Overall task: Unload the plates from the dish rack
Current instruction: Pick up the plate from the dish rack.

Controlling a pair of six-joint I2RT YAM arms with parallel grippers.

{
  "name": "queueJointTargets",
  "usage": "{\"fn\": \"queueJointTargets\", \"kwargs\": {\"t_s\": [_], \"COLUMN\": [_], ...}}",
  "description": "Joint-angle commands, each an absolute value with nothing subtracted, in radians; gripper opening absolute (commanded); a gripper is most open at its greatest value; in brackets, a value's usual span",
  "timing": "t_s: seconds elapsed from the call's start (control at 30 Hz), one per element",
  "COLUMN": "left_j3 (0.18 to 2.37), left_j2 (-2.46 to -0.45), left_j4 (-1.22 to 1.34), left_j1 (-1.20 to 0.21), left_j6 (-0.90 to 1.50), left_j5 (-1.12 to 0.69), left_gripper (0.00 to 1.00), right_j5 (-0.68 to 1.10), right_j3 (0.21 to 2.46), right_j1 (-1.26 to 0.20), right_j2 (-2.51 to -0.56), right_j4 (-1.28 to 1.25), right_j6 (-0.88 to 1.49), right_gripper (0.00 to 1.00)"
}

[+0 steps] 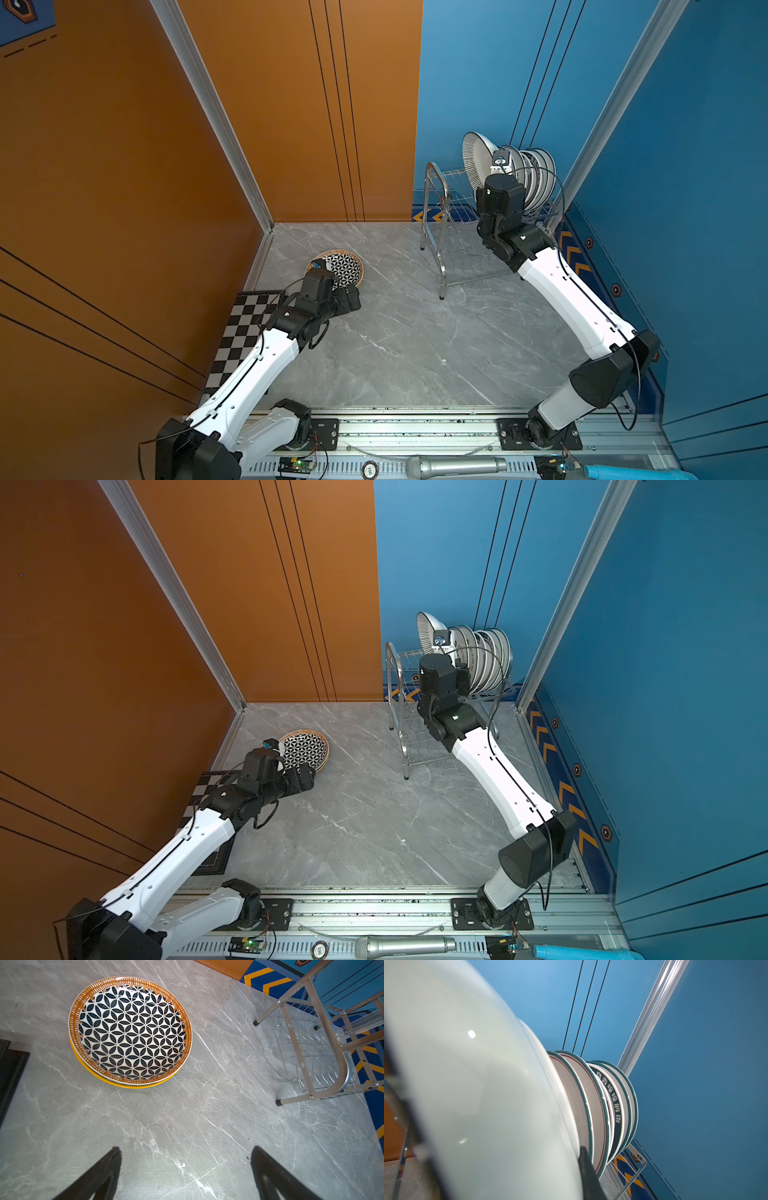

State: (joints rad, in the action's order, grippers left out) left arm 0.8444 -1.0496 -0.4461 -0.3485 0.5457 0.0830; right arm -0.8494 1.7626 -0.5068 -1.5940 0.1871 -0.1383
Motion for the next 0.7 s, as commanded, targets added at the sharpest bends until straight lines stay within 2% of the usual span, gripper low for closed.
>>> {"fn": "queueJointTargets", "kwargs": {"t_s": [0.0, 0.23, 0.67], "left_j3": [0.865, 0.869, 0.871], "left_j2": [-1.058, -1.076, -1.112], "left_j4": [-0.466, -0.466, -0.456], "left_j1": [-0.357, -0.356, -0.356], "left_j6": [0.542, 0.535, 0.534], "left_j5": [0.112, 0.11, 0.107], "left_gripper": [0.98, 0.98, 0.98], "right_j5": [-0.828, -0.798, -0.54], "right_j3": [1.782, 1.741, 1.489], "right_j1": [-0.545, -0.627, -0.652], "right_j2": [-1.5, -1.394, -1.089], "right_j4": [0.061, 0.087, 0.343], "right_j6": [-0.088, -0.065, 0.265], "right_gripper": [0.0, 0.0, 0.0]}}
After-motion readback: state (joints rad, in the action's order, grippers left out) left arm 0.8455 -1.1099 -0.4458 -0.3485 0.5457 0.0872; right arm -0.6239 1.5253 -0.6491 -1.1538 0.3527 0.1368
